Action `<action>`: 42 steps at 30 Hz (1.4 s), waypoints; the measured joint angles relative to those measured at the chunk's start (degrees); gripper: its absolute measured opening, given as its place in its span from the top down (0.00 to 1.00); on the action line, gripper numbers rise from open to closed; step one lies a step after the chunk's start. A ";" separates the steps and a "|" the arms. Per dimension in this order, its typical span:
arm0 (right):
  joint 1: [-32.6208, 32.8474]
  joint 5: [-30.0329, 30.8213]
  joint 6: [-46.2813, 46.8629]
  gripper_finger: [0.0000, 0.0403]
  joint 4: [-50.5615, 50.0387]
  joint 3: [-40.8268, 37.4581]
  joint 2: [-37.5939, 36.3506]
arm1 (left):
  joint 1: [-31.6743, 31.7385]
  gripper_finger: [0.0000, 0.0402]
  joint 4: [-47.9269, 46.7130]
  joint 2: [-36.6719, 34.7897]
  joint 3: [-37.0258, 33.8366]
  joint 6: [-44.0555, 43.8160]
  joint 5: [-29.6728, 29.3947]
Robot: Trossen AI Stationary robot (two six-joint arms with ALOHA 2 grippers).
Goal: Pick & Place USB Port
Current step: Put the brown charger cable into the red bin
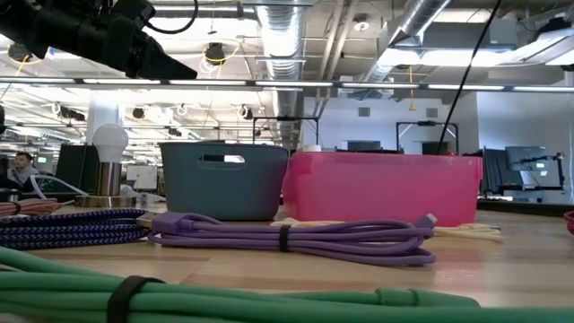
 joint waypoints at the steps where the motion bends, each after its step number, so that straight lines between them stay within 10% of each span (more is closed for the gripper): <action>1: -0.07 -0.15 0.11 0.77 0.02 0.00 0.06 | 0.01 0.97 0.00 0.01 0.00 -0.01 0.00; 42: 1.12 1.64 17.22 0.68 -11.70 0.02 19.82 | 0.00 0.97 0.00 0.00 0.00 -4.32 0.00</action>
